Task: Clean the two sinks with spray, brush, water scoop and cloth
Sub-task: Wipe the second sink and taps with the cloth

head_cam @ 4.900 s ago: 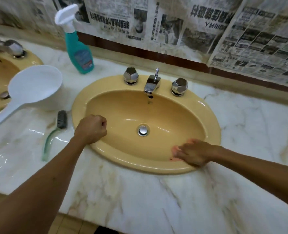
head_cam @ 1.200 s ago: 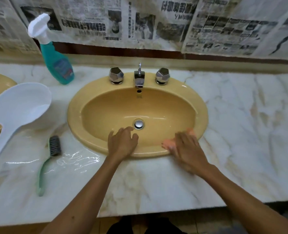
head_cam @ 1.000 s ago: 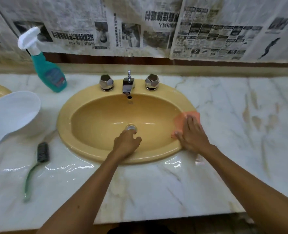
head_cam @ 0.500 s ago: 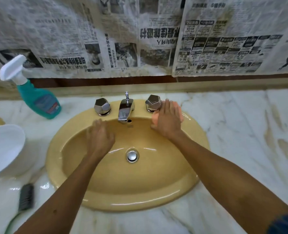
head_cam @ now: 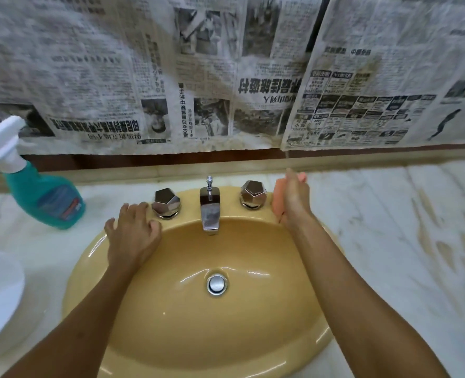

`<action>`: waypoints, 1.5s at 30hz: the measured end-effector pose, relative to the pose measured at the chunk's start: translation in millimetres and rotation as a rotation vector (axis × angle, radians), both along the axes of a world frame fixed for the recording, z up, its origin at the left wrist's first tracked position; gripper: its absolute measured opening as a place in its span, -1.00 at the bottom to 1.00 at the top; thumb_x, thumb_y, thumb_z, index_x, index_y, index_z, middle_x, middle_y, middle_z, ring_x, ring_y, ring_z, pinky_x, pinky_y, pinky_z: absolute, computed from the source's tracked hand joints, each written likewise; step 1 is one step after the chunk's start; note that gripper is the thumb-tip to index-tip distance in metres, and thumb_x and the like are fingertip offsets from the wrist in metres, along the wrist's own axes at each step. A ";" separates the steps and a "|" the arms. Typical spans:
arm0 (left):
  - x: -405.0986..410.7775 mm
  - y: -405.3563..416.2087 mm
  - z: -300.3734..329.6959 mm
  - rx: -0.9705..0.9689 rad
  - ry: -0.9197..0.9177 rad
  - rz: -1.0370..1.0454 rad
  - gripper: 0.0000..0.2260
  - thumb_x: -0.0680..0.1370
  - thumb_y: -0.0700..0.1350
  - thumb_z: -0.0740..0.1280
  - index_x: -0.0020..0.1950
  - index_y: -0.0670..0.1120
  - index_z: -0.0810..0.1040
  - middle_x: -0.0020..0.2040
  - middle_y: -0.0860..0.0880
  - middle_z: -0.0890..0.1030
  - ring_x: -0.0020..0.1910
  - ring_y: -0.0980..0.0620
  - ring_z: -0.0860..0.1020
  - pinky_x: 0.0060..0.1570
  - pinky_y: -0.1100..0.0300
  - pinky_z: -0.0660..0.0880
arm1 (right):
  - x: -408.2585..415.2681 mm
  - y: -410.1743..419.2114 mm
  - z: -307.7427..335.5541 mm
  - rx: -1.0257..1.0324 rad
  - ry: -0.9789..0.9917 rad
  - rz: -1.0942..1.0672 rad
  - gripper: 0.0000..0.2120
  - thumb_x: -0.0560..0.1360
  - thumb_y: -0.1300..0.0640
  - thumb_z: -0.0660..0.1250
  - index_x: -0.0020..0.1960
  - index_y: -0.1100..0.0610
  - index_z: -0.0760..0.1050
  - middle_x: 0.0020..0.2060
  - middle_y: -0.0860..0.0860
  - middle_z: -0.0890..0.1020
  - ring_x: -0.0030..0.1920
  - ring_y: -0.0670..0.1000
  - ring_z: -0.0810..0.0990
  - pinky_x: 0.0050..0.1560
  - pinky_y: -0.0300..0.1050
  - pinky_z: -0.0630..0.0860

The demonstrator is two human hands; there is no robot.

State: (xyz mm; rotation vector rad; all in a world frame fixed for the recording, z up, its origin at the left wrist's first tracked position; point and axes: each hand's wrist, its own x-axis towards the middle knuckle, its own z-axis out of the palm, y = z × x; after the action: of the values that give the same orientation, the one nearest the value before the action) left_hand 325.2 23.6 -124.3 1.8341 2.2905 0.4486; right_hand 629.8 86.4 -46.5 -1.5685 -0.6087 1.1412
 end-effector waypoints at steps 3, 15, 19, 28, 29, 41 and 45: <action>-3.0 1.8 -4.6 0.026 0.022 -0.004 -0.47 0.45 0.05 0.01 0.32 -0.14 0.43 0.23 -0.20 0.49 0.37 -0.13 0.35 0.31 -0.21 0.20 | -43.9 17.7 -18.8 0.039 -0.876 0.459 -0.77 0.62 -0.03 0.15 -0.12 0.07 0.44 -0.17 0.07 0.56 -0.14 0.12 0.56 -0.25 -0.17 0.42; -3.0 5.0 -14.6 0.048 0.084 -0.002 -0.55 0.44 -0.02 0.09 0.27 -0.15 0.45 0.17 -0.18 0.53 0.24 -0.17 0.46 0.26 -0.23 0.25 | -1.2 11.2 -59.1 0.520 -1.653 0.800 -0.51 0.43 -0.08 0.20 0.34 0.00 0.43 0.33 0.13 0.47 0.14 0.26 0.49 -0.13 0.09 0.60; -1.9 5.9 -15.5 0.030 0.116 -0.002 -0.57 0.44 -0.02 0.09 0.25 -0.14 0.44 0.14 -0.16 0.53 0.21 -0.17 0.46 0.24 -0.22 0.28 | -73.0 -20.0 -49.4 0.174 -1.193 0.293 -0.49 0.54 -0.12 0.00 0.32 0.08 0.47 0.40 0.08 0.40 0.38 0.26 0.30 0.33 0.24 0.33; -5.0 3.4 -13.2 0.029 0.103 -0.027 -0.53 0.43 0.03 0.06 0.26 -0.13 0.46 0.14 -0.16 0.54 0.19 -0.18 0.47 0.22 -0.20 0.27 | -145.2 -74.6 3.7 -0.061 -1.594 1.021 -0.39 0.61 0.04 0.14 0.55 0.29 0.07 0.52 0.23 0.11 0.54 0.21 0.03 0.47 0.05 0.09; -5.3 3.8 -12.3 0.022 0.106 -0.027 -0.53 0.43 0.03 0.06 0.26 -0.12 0.46 0.14 -0.16 0.54 0.19 -0.17 0.47 0.22 -0.20 0.27 | -147.9 -64.9 7.1 -0.059 -1.667 1.086 -0.42 0.61 0.07 0.14 0.52 0.32 0.13 0.52 0.26 0.12 0.53 0.21 0.04 0.47 0.07 0.08; -10.2 -1.1 -6.3 -0.011 0.081 -0.071 -0.52 0.46 0.05 0.05 0.31 -0.08 0.43 0.20 -0.13 0.51 0.24 -0.14 0.45 0.26 -0.19 0.24 | -146.8 -49.5 -6.2 0.146 -1.653 1.050 -0.62 0.61 0.08 0.19 0.34 0.25 0.43 0.35 0.21 0.37 0.40 0.19 0.28 0.42 0.02 0.23; -8.4 -0.9 -6.5 -0.022 0.079 -0.078 -0.59 0.51 0.03 0.13 0.33 -0.06 0.38 0.23 -0.11 0.48 0.26 -0.10 0.41 0.29 -0.15 0.20 | -128.6 -70.3 -12.4 0.112 -0.621 0.609 -0.57 0.65 -0.02 0.13 0.49 0.03 0.20 0.24 0.04 0.48 0.17 -0.03 0.50 0.19 -0.06 0.47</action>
State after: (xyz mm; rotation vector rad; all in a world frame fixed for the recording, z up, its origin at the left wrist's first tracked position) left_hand 316.8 22.7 -130.8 1.9561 2.2534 0.3440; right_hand 501.2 16.1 -58.9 -1.6872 -1.6185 1.0015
